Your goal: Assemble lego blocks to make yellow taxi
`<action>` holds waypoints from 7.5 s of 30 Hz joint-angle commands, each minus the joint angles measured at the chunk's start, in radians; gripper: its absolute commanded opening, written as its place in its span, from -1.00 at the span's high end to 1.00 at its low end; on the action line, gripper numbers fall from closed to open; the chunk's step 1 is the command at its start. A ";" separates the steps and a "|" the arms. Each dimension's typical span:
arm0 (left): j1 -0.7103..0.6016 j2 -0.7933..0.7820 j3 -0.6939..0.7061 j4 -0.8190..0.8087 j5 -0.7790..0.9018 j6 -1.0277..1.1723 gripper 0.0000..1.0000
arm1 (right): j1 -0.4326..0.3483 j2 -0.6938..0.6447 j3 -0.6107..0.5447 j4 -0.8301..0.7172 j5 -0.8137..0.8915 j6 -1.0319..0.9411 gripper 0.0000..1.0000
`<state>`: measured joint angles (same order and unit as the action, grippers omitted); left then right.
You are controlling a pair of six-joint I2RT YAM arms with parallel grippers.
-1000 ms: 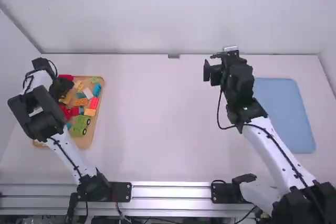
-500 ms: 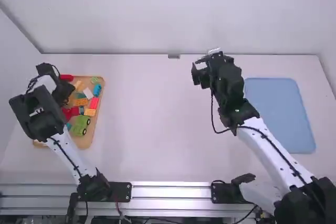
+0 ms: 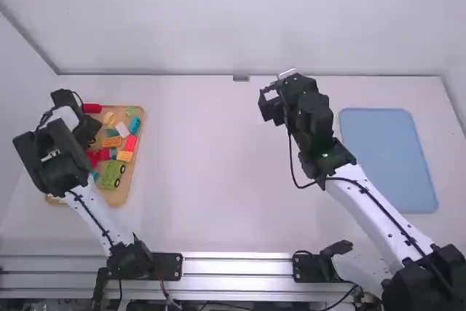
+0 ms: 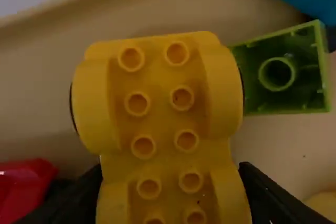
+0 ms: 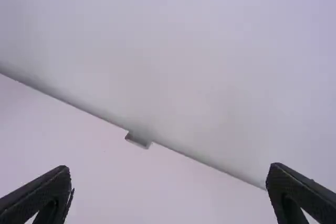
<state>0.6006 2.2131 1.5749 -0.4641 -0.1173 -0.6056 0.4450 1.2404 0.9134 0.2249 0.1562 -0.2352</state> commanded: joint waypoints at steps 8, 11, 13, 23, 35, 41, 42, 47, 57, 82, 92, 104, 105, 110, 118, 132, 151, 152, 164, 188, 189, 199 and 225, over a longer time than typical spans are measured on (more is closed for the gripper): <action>-0.008 -0.163 0.105 -0.204 -0.060 0.064 -0.25 | 0.009 -0.039 0.035 -0.004 0.002 -0.001 -0.97; -0.038 -0.241 0.093 -0.235 -0.056 0.153 -0.22 | 0.006 -0.046 0.035 -0.009 0.002 -0.002 -0.97; -0.077 -0.305 0.066 -0.245 -0.052 0.263 -0.17 | 0.006 -0.051 0.035 -0.013 0.002 -0.001 -0.97; -0.406 -0.493 -0.114 -0.305 0.330 1.123 -0.05 | 0.014 -0.051 0.035 -0.016 0.002 -0.002 -0.97; -0.855 -0.500 -0.291 -0.372 0.368 1.605 0.07 | 0.014 -0.110 0.035 -0.075 0.002 -0.002 -0.97; -1.024 -0.500 -0.461 -0.171 0.390 1.627 0.05 | 0.014 -0.117 0.035 -0.103 0.002 -0.001 -0.97; -1.047 -0.500 -0.497 -0.121 0.404 1.624 0.05 | 0.014 -0.116 0.035 -0.103 0.002 -0.001 -0.97; -1.092 -0.500 -0.596 0.057 0.412 1.550 0.00 | 0.014 -0.116 0.035 -0.104 0.001 -0.001 -0.97; -1.091 -0.497 -0.688 0.221 0.526 1.484 -0.17 | 0.014 -0.116 0.035 -0.129 0.002 0.004 -0.97; -0.919 -0.657 -0.473 -0.003 0.360 1.117 -0.98 | 0.014 -0.117 0.035 -0.128 -0.001 0.006 -0.97; -0.609 -0.769 -0.417 0.093 -0.005 0.450 -0.98 | 0.014 -0.117 0.035 -0.124 -0.002 0.006 -0.97; -0.457 -0.763 -0.185 -0.137 -0.040 0.188 -0.98 | 0.014 -0.116 0.035 -0.109 -0.001 0.006 -0.97; -0.441 -0.758 -0.181 -0.130 -0.039 0.158 -0.98 | 0.014 -0.116 0.035 -0.114 -0.001 0.006 -0.97; -0.374 -0.711 -0.172 -0.139 0.079 0.110 -0.94 | 0.014 -0.116 0.035 -0.133 0.002 -0.002 -0.97; -0.254 -0.605 -0.172 -0.265 -0.025 -0.284 -0.98 | -0.020 -0.116 0.035 -0.130 0.002 -0.002 -0.97; -0.144 -0.506 -0.194 -0.294 0.233 -0.269 -0.98 | -0.042 -0.116 0.035 -0.128 -0.001 -0.002 -0.97; -0.157 -0.281 -0.164 -0.453 0.127 -0.347 -0.70 | -0.026 -0.116 0.035 -0.124 -0.001 0.002 -0.97; -0.156 -0.278 -0.164 -0.453 0.127 -0.347 -0.70 | -0.025 -0.116 0.035 -0.124 -0.002 0.002 -0.97; -0.217 -0.262 -0.179 -0.444 0.070 -0.397 -0.28 | -0.026 -0.116 0.035 -0.128 0.000 0.002 -0.97; -0.221 -0.256 -0.319 -0.294 0.045 -0.426 -0.25 | -0.025 -0.116 0.035 -0.128 -0.001 0.002 -0.97; -0.221 -0.256 -0.320 -0.293 0.043 -0.426 -0.23 | -0.025 -0.116 0.035 -0.128 -0.001 0.002 -0.97; -0.221 -0.216 -0.320 -0.279 0.023 -0.425 -0.10 | -0.026 -0.116 0.035 -0.129 -0.001 0.002 -0.97; -0.230 -0.213 -0.336 -0.227 0.046 -0.400 -0.02 | -0.025 -0.116 0.035 -0.128 -0.001 0.002 -0.97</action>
<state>0.3748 1.9774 1.2240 -0.6819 -0.0578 -0.9806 0.4187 1.1419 0.9150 0.0937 0.1528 -0.2359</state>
